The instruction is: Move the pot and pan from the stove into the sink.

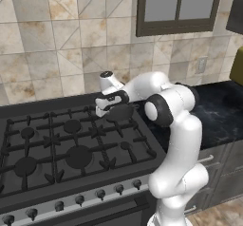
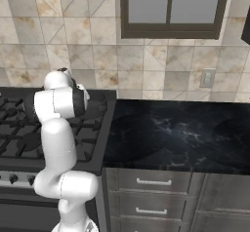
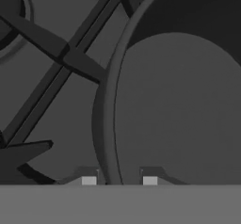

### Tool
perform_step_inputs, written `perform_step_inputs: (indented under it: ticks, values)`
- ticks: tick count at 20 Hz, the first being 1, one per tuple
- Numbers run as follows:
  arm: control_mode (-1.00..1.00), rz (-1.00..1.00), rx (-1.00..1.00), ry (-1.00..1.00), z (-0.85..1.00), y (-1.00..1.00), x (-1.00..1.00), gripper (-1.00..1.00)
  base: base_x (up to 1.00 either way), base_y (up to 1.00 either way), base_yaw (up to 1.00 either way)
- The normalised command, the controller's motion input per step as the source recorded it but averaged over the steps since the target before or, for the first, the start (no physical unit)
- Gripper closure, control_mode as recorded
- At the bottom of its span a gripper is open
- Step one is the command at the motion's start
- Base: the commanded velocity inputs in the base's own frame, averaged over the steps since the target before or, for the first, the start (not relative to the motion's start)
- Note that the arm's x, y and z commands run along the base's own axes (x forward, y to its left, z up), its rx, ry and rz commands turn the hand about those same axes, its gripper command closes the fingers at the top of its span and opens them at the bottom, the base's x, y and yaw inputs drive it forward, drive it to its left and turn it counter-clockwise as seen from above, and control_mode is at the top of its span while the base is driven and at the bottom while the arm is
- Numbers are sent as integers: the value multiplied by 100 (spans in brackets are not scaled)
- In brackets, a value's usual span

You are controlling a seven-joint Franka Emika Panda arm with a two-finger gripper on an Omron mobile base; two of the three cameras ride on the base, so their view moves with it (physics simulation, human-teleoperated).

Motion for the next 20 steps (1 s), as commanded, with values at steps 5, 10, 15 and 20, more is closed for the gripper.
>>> perform_step_inputs:
  ticks: [5,10,15,20]
  values:
    - [-100,-5,0,0,44,0,-48,100,0,0,0]
    - [-100,-1,0,0,59,0,-59,100,0,0,0]
    - [-100,2,0,-1,49,-9,-71,100,0,0,0]
    - [-100,8,0,-7,30,-20,-89,100,0,0,0]
